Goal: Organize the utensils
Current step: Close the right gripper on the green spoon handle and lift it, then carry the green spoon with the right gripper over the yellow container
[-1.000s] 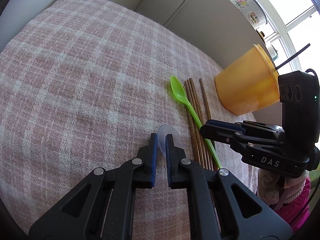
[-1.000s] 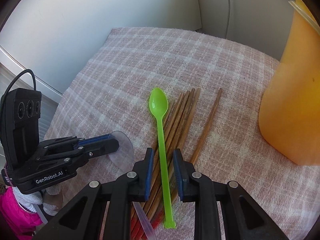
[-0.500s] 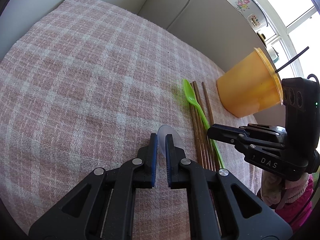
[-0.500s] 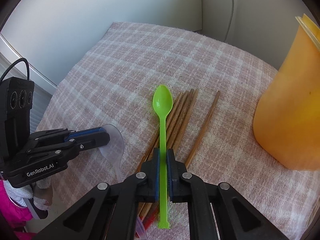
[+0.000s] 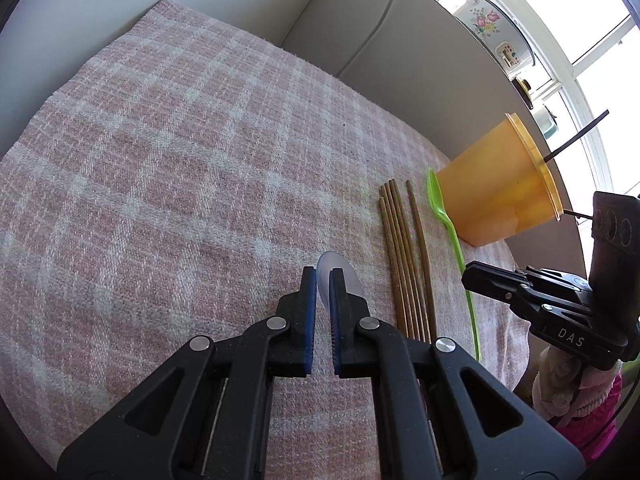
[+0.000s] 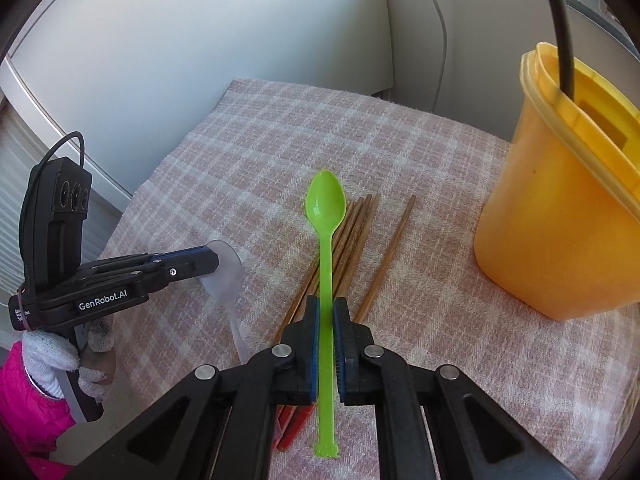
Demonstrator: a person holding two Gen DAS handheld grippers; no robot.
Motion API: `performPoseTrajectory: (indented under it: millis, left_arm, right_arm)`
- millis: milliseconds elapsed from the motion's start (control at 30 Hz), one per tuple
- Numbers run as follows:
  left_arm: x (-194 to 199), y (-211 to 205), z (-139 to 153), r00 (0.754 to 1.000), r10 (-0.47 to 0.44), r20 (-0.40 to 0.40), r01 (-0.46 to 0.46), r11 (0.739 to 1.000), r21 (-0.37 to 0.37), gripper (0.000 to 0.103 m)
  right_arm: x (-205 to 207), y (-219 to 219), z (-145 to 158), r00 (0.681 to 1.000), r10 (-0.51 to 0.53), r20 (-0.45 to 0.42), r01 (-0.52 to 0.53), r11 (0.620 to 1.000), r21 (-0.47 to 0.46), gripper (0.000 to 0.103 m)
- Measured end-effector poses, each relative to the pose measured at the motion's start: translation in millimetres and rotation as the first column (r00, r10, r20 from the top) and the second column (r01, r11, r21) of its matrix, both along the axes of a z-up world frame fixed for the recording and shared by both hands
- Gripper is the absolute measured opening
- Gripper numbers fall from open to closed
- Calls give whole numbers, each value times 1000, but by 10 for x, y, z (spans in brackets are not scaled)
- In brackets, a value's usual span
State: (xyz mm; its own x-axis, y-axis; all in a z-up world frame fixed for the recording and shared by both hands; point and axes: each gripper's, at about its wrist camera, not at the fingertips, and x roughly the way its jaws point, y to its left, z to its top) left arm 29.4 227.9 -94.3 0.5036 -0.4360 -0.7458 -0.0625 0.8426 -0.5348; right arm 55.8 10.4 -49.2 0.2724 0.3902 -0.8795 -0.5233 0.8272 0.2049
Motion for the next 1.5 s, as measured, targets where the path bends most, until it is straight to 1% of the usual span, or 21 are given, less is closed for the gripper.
performPoseTrajectory:
  millis: [300,533,633,700,767,800,833,1000,1067,1133,1167,1200,1233,1267,1333,1500]
  left_arm:
    - [-99,93,252,998,10,64,-10,1000,2,2]
    - [-110,-16,479,993,-17,120,15,1000,17,1]
    - [-68,-65,491,993,-24,120,18,998,52,1]
    - [-23,-51,438,996,-15,89,10,998,59,1]
    - [37,-39,364,998,-18,53,14,997,74,8]
    - [65,-32,328,999,-19,35,16,996,84,24]
    - [90,-27,279,999,-25,19,24,996,85,38]
    - [142,-66,85,999,-49,-23,51,996,79,38]
    - [161,-79,-15,998,-57,-38,59,997,55,35]
    - [173,-126,-102,996,-74,-46,77,996,53,26]
    - [170,-153,-103,996,-83,-25,84,994,65,22]
    - [179,-175,-108,995,-94,-22,96,992,80,9]
    - [192,-184,-118,995,-101,-23,102,992,73,7]
    - [199,-180,-121,995,-102,-19,103,993,56,6]
    - [199,-191,-94,994,-107,-6,107,993,48,5]
    - [154,-212,122,994,-98,48,97,995,20,1]
  right_arm:
    - [-177,-237,236,998,-15,69,12,999,37,4]
    - [-233,-408,401,994,-44,103,36,997,75,4]
    - [-268,-475,423,992,-60,110,51,995,83,4]
    - [-284,-516,418,992,-69,107,60,995,85,4]
    - [-301,-552,405,992,-78,100,69,994,87,4]
    - [-306,-566,397,992,-81,96,72,993,89,4]
    - [-303,-579,387,992,-83,94,74,993,90,4]
    - [-296,-594,354,992,-92,86,84,992,96,4]
    - [-302,-590,352,992,-93,86,85,992,98,4]
    - [-308,-587,358,992,-93,86,84,991,100,4]
    - [-306,-584,360,992,-92,87,83,991,100,4]
    - [-307,-583,365,992,-93,89,84,991,101,4]
    - [-312,-586,372,991,-94,90,85,991,102,4]
    - [-314,-594,381,991,-96,92,86,991,104,4]
    - [-317,-609,396,990,-102,96,91,990,106,4]
    - [-340,-697,444,986,-127,105,114,986,122,4]
